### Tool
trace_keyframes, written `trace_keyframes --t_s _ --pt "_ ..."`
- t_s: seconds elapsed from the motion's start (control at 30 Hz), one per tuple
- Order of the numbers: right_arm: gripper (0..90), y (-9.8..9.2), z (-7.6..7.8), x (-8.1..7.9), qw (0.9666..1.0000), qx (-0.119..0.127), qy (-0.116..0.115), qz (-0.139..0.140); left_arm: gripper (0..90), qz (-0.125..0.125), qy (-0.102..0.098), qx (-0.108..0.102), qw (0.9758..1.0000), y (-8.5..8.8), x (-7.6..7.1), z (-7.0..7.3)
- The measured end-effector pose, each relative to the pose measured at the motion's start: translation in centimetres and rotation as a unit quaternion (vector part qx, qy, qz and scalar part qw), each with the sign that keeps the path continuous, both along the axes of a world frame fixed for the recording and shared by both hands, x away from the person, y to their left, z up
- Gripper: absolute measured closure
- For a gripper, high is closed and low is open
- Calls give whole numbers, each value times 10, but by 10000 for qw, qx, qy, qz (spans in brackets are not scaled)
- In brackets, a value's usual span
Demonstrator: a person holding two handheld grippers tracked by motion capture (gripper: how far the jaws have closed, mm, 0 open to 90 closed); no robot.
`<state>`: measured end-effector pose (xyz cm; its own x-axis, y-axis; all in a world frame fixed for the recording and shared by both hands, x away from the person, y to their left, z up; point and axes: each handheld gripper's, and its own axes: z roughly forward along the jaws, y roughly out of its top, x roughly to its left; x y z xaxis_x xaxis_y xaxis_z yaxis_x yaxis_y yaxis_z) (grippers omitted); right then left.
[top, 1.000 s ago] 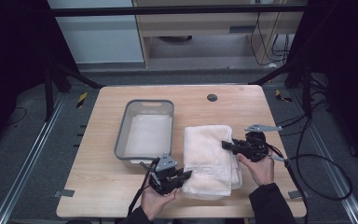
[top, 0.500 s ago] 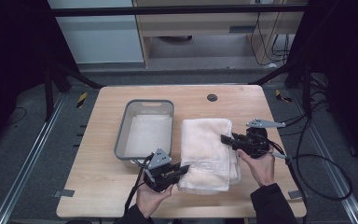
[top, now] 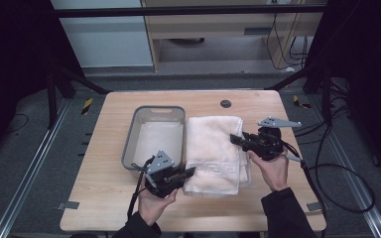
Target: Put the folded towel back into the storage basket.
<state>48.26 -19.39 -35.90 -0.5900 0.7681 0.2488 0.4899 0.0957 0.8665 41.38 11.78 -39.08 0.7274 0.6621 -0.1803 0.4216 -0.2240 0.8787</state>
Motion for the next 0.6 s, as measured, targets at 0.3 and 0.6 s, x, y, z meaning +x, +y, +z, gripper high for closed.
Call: trace_keyframes --t_s 0.3,0.6 --pt "670 12 12 5 9999 60 -150 28 781 117 -102 -184 9997 13 3 11" --pt "670 21 23 11 9996 143 -218 71 782 212 -223 -335 9990 25 5 21"
